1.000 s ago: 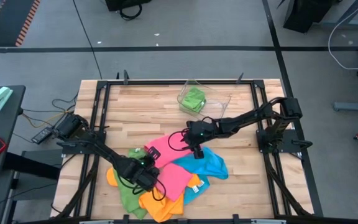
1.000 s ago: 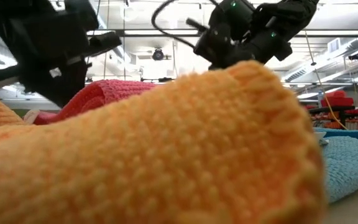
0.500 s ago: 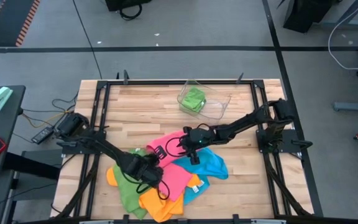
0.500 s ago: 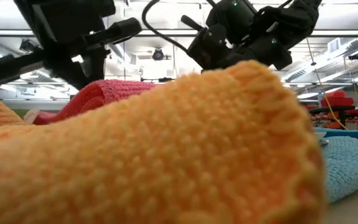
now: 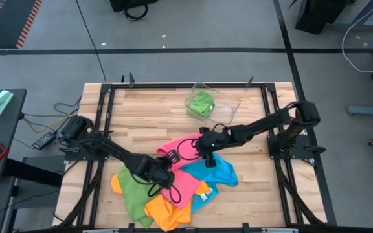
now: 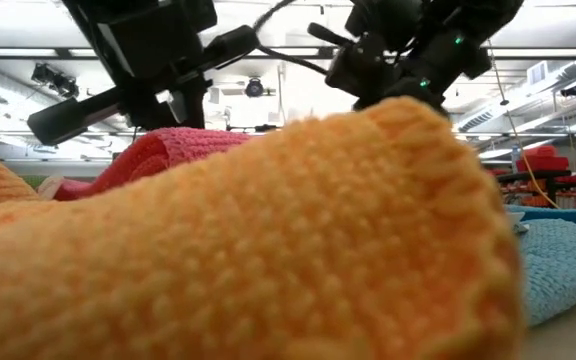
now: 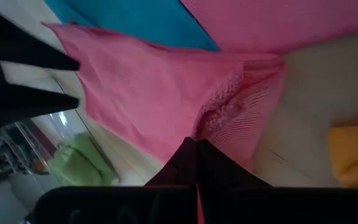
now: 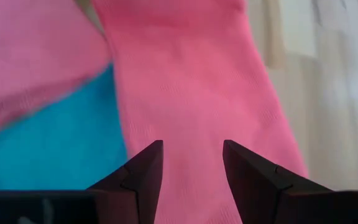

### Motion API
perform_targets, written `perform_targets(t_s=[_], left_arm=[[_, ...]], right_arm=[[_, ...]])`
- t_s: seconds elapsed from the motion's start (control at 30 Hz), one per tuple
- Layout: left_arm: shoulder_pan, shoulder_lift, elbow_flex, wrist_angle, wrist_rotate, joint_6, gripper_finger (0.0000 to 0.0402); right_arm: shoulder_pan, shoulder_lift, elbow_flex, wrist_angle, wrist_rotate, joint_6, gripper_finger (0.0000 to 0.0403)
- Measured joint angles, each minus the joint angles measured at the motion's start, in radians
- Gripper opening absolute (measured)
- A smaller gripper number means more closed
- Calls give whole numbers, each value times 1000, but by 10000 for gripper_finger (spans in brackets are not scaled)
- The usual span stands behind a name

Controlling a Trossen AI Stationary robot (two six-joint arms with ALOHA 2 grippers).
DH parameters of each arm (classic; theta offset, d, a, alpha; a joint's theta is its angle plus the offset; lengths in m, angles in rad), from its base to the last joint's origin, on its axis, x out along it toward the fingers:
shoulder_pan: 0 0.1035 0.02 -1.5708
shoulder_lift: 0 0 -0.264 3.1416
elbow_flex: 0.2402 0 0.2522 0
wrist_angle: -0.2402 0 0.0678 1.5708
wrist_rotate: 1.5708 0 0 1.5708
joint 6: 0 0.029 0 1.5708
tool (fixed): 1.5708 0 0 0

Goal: Fold microfiber towels
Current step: Fold the top pink towel

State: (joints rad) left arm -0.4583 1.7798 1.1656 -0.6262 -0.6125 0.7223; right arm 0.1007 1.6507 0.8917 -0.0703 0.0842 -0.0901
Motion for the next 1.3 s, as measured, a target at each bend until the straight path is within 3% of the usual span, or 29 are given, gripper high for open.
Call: perform_targets(t_s=[0.33,0.6,1.3], left_arm=[[62,0,-1,59,44,94,3],[120,2,-1,154,91,226,3],[210,97,-1,333,225,416,3]], right_arm=[[0,-250,-172,-32,125,43,176],[0,-413,-309,61,130,64,176],[25,-413,-342,145,129,74,176]])
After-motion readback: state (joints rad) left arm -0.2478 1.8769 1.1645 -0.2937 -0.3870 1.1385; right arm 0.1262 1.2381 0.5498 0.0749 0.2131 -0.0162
